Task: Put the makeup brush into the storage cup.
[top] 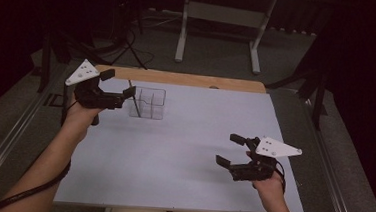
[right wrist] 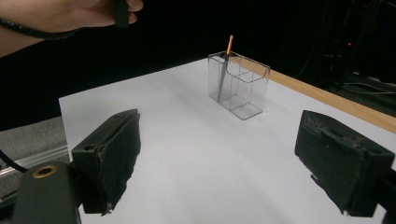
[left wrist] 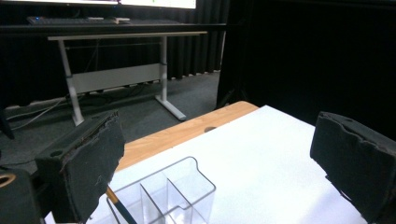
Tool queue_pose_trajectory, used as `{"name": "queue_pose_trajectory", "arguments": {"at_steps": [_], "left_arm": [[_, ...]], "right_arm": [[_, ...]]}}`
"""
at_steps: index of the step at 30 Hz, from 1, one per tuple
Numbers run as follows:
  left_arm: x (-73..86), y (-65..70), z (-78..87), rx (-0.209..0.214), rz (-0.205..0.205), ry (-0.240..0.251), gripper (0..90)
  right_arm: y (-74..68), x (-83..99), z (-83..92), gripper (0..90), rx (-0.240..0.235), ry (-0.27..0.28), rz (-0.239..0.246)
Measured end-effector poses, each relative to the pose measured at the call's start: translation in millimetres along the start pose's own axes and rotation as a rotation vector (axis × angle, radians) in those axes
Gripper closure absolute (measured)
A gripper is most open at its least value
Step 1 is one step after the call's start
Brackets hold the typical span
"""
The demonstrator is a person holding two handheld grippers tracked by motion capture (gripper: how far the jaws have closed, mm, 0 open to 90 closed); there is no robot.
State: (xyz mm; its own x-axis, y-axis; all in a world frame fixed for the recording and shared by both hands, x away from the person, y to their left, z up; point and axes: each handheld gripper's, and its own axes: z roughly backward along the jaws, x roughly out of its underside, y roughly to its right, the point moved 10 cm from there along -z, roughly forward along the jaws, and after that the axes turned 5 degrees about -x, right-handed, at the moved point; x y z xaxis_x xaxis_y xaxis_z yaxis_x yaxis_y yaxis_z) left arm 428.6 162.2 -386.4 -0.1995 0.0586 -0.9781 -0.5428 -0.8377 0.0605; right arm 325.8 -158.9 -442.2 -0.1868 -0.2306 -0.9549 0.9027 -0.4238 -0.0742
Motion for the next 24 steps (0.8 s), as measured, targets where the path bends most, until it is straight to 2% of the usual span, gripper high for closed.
{"name": "queue_pose_trajectory", "arguments": {"at_steps": [4,11,15,19,21,24], "left_arm": [[4.4,6.6,7.8,0.025,0.007,0.010,4.1],[14.3,21.7,16.6,0.059,-0.020,0.015,4.1],[20.0,29.8,20.7,0.081,-0.014,0.016,4.1],[29.0,39.3,24.7,0.100,-0.030,0.004,4.4],[34.1,43.8,26.9,0.113,-0.025,0.002,4.5],[39.6,47.4,28.7,0.116,-0.037,0.000,4.6]], "right_arm": [[0.7,0.2,0.2,14.3,0.002,0.000,0.002],[2.8,2.3,-0.1,14.4,0.004,-0.003,-0.004],[3.1,3.1,0.0,14.4,0.005,-0.006,-0.003],[3.9,4.3,0.6,14.4,0.003,-0.006,-0.010],[4.4,5.4,0.5,14.4,0.006,-0.010,-0.009],[4.3,7.1,-0.2,14.4,0.002,-0.014,-0.009]]}}
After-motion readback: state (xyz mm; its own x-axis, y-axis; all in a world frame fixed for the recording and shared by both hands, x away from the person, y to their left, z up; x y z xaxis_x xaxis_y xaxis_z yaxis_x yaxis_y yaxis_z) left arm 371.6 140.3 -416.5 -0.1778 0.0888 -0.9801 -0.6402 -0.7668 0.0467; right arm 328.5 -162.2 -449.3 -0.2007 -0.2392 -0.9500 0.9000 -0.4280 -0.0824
